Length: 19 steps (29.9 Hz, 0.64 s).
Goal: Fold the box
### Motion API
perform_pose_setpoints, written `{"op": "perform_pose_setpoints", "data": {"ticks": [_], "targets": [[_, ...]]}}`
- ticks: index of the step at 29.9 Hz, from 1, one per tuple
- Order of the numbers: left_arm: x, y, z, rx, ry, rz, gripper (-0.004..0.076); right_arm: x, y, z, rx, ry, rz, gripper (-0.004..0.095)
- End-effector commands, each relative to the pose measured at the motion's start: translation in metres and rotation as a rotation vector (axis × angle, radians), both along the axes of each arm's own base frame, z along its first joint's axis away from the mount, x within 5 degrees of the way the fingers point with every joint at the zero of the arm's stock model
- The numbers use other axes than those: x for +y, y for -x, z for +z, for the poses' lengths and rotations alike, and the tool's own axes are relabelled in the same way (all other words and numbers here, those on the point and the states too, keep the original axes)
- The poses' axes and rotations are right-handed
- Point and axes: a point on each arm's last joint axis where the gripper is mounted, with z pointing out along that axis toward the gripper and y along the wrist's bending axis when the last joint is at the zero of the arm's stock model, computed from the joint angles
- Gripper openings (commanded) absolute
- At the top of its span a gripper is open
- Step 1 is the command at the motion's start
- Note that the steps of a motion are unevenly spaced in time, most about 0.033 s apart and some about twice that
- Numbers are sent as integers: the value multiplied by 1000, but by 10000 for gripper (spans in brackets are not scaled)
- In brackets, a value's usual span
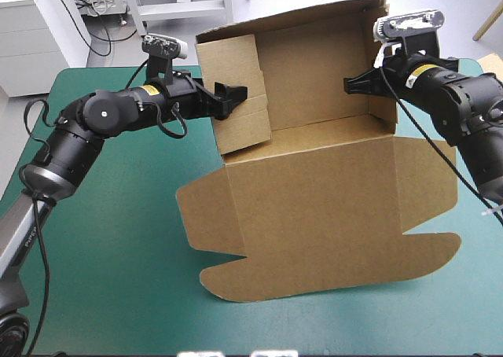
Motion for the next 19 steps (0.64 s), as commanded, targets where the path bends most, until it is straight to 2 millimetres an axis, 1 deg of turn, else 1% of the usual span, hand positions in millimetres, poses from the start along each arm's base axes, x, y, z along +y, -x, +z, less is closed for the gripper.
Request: {"op": "perform_pose_setpoints", "data": {"ticks": [1, 4, 7, 9, 11, 17, 19], "targets": [[-2, 5, 36, -74, 22, 112, 493, 4, 6, 27, -174, -103, 23, 2], [-7, 0, 44, -66, 33, 154, 448, 5, 3, 25, -168, -120, 18, 2], [-15, -5, 45, -56, 70, 176, 433, 6, -1, 24, -176, -147, 12, 1], [-20, -7, 45, -53, 99, 184, 406, 7, -4, 22, -173, -148, 11, 1], [-25, -8, 42, -49, 106, 175, 342, 7, -4, 21, -169, -147, 11, 1], [-34, -9, 36, -19, 112, 151, -1, 7, -5, 19, -156, -144, 11, 2], [-37, -8, 35, -18, 106, 141, -5, 8, -5, 18, -145, -145, 11, 1]]}}
